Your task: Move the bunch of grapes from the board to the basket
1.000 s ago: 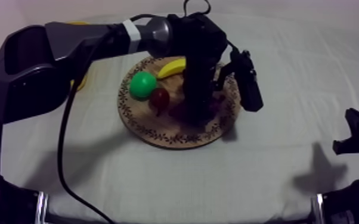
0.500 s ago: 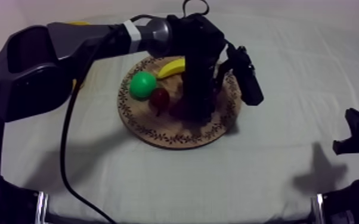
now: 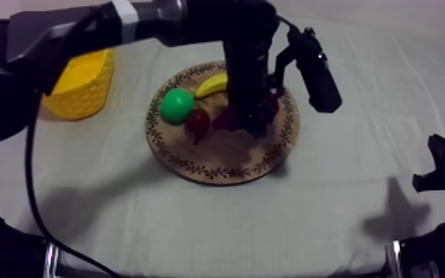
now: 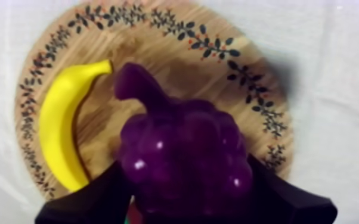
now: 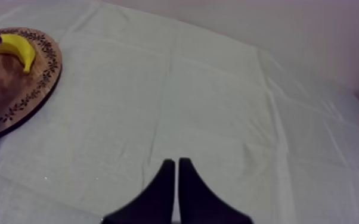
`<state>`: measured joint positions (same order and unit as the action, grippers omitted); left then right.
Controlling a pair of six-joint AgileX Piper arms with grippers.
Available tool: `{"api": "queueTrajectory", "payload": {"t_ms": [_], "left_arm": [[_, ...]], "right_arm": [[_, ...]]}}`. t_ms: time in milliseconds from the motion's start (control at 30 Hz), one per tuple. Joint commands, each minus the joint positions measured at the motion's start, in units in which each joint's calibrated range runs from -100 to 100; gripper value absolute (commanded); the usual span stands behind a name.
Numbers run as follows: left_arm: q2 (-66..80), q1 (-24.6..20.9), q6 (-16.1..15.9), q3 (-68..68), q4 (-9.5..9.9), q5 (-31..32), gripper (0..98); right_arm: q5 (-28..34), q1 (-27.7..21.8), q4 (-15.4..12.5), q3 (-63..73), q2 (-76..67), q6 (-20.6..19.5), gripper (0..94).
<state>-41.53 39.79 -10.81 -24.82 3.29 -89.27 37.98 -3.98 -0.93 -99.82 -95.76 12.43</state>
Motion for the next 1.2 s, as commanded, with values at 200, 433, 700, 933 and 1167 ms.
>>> {"api": "queueTrajectory", "payload": {"t_ms": [200,433,700,933,1167], "left_arm": [[9.6,1.1,0.7,1.3,1.03,-3.6,47.7],[16.5,1.4,1.7,2.1,2.03,-7.0,47.5],[20.4,-1.3,2.3,3.2,2.2,-8.1,47.6],[21.5,-7.1,3.5,2.7,2.3,-8.2,46.6],[21.7,-14.7,3.7,2.6,1.91,-8.2,46.7]], "right_arm": [[0.0,0.0,0.0,0.0,0.0,0.0,0.3],[0.0,0.0,0.0,0.0,0.0,0.0,0.3],[0.0,0.0,0.0,0.0,0.0,0.0,0.3],[0.0,0.0,0.0,0.0,0.0,0.0,0.3],[0.0,0.0,0.0,0.0,0.0,0.0,0.3]]}}
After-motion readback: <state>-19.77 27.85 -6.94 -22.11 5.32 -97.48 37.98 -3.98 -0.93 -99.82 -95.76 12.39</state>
